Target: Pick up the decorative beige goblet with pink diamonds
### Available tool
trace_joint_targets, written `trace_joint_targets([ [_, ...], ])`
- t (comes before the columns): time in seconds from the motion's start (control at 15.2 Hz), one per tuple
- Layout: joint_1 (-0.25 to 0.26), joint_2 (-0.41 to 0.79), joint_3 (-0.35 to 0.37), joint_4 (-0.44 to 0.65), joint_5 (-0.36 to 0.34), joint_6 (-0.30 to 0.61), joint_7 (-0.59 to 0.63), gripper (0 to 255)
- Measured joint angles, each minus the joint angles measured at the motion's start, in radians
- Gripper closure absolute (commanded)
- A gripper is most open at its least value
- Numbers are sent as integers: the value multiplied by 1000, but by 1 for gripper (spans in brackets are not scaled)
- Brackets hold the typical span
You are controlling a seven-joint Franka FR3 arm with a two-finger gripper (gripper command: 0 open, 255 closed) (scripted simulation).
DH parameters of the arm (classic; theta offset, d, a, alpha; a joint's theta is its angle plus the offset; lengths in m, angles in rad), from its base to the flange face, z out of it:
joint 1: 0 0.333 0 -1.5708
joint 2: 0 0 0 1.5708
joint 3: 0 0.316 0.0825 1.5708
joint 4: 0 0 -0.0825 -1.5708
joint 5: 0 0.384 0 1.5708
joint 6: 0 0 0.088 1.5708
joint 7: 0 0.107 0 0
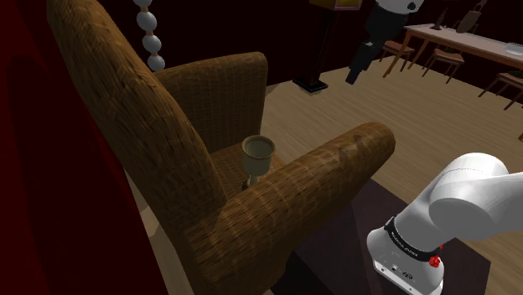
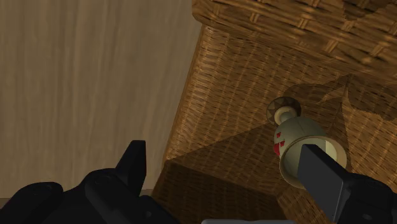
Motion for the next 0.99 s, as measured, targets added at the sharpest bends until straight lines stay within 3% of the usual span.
trace_joint_targets([
  [0.33,13,48,20,-50,25,84,34,0],
  [0.99,51,313,81,-86,94,349,124,0],
])
